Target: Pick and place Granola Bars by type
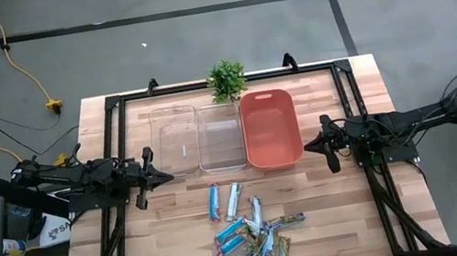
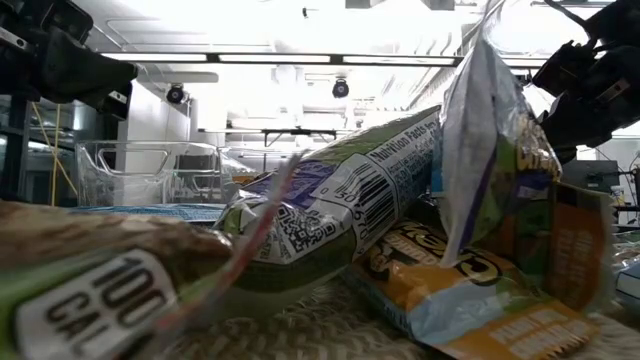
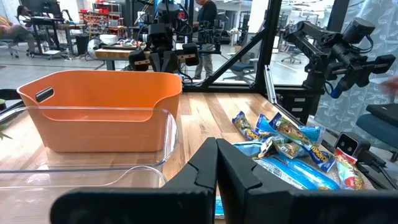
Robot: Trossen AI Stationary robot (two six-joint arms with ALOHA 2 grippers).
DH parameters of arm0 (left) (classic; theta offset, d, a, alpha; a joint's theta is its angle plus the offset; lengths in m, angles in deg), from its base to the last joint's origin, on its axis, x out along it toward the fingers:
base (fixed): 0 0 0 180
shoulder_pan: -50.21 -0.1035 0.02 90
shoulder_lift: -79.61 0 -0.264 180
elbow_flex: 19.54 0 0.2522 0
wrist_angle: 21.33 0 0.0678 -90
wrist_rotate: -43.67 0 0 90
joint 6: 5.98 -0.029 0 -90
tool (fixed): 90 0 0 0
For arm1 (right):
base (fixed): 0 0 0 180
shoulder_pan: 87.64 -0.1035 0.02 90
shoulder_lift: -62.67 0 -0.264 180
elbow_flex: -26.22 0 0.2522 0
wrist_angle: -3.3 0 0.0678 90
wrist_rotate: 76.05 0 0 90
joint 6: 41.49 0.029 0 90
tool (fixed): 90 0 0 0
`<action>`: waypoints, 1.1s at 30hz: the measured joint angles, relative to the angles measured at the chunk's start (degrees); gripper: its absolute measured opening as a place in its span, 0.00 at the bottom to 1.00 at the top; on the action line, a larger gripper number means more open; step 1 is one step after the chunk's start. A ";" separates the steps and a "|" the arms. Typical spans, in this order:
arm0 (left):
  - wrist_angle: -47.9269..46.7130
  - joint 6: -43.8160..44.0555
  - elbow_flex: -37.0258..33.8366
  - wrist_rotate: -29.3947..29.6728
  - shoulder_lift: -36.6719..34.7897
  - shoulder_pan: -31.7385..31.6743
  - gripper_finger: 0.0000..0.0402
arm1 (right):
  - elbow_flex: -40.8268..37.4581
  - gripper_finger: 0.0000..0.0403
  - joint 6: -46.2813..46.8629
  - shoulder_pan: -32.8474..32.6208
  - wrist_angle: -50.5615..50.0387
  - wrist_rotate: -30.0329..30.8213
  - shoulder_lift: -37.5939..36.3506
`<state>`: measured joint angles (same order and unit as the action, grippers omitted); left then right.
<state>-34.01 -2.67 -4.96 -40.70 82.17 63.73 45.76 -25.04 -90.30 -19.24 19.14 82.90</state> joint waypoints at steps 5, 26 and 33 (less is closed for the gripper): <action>0.00 0.00 0.00 0.00 -0.01 0.00 0.00 | 0.00 0.00 0.00 -0.01 -0.01 0.00 -0.02; 0.02 0.00 -0.02 -0.02 -0.02 0.02 0.00 | 0.00 0.00 -12.01 0.00 0.63 7.32 -0.02; 0.00 -0.02 0.00 -0.01 0.00 0.02 0.00 | 0.00 0.00 0.77 0.00 -3.65 1.51 0.00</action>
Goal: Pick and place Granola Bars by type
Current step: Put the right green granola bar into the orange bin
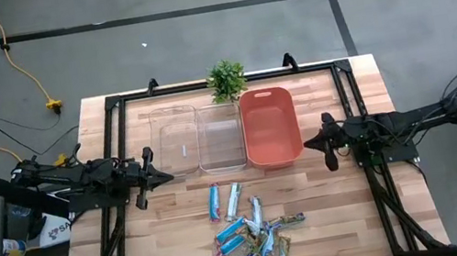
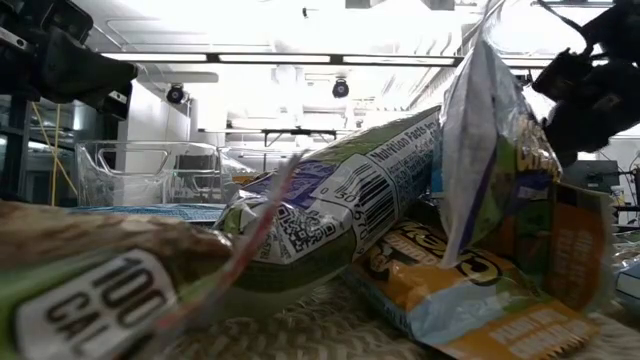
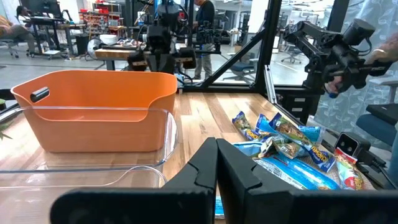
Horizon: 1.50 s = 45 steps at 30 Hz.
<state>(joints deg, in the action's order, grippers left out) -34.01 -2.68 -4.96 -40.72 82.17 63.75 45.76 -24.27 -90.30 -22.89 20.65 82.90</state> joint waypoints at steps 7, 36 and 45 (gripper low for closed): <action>0.01 0.01 0.00 0.00 -0.01 -0.01 0.00 | 0.11 0.00 6.40 -0.02 -4.39 -7.52 0.02; 0.00 0.00 -0.02 0.00 -0.01 -0.01 0.00 | 14.06 0.00 16.25 -7.08 34.89 -25.20 6.84; 0.00 0.02 0.00 0.00 -0.01 -0.02 0.00 | 39.94 0.00 4.28 -12.03 16.14 -20.30 27.69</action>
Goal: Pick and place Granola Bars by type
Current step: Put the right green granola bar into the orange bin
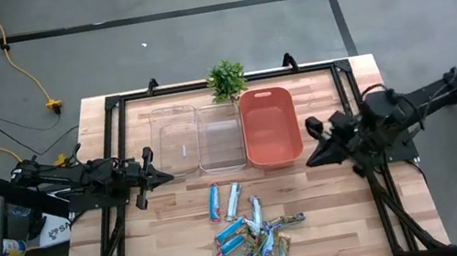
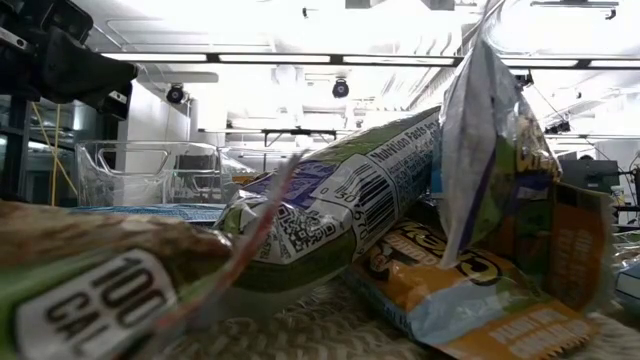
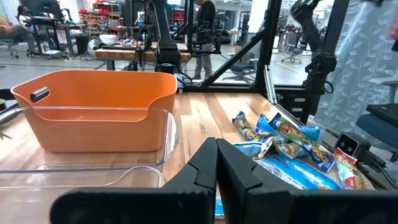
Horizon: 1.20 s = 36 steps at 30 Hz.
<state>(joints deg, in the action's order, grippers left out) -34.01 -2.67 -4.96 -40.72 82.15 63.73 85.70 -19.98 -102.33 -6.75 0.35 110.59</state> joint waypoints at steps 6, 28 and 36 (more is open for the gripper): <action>0.00 -0.01 -0.01 0.00 0.01 0.01 0.00 | 17.90 0.00 -8.07 -0.50 -11.45 -0.03 15.28; 0.01 -0.02 -0.01 0.00 0.01 0.00 0.00 | 40.34 0.00 -25.19 -0.30 -22.75 8.00 44.92; 0.01 0.00 -0.01 0.00 0.01 0.02 0.00 | 40.35 0.00 -28.32 -0.34 -32.39 8.13 46.62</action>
<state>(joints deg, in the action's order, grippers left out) -34.00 -2.67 -4.97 -40.72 82.16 63.75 126.05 -48.30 -102.67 -39.14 8.47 157.21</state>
